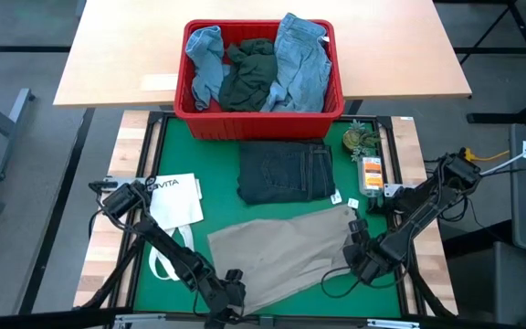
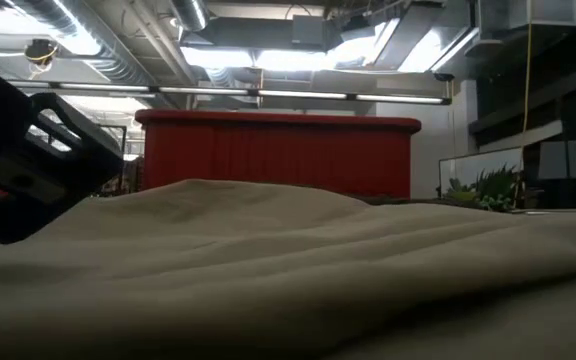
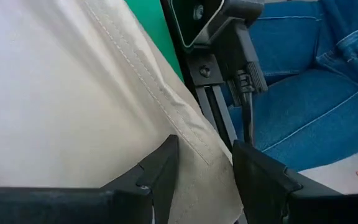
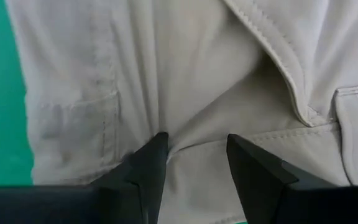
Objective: Fold laundry
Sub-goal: Fold the brown shorts
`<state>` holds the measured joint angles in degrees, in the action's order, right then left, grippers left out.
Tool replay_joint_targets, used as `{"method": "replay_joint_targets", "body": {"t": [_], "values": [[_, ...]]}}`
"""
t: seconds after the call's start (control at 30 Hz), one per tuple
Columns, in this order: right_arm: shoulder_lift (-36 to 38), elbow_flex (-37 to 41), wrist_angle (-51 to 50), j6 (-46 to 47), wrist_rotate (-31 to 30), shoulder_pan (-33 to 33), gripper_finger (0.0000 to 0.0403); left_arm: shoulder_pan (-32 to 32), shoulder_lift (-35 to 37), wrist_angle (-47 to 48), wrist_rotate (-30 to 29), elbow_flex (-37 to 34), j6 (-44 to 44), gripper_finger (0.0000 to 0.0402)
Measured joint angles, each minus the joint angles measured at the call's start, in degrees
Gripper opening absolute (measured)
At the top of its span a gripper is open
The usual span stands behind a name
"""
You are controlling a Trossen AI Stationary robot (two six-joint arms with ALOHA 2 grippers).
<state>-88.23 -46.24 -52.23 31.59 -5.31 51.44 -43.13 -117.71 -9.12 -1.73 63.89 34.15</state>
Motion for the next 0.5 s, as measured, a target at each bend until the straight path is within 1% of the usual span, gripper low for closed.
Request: {"method": "replay_joint_targets", "body": {"t": [0.17,0.3,0.4,0.5], "values": [[0.0,-2.99,-1.69,-2.01,-0.98,-0.02,0.017,0.44,0.19,-2.33,-0.33,-0.28,0.48,0.0126],[-0.02,-5.86,-3.37,-2.33,-1.58,-0.02,0.017,0.79,0.92,-3.22,0.81,-0.36,1.31,0.0113],[-0.04,-7.7,-3.16,-2.4,-3.24,-0.02,0.017,0.76,1.17,-3.76,1.22,-0.34,3.09,0.0103],[-0.04,-9.49,-2.13,-2.42,-6.26,-0.02,0.017,0.83,1.28,-4.18,1.22,-0.34,3.26,0.0092]]}}
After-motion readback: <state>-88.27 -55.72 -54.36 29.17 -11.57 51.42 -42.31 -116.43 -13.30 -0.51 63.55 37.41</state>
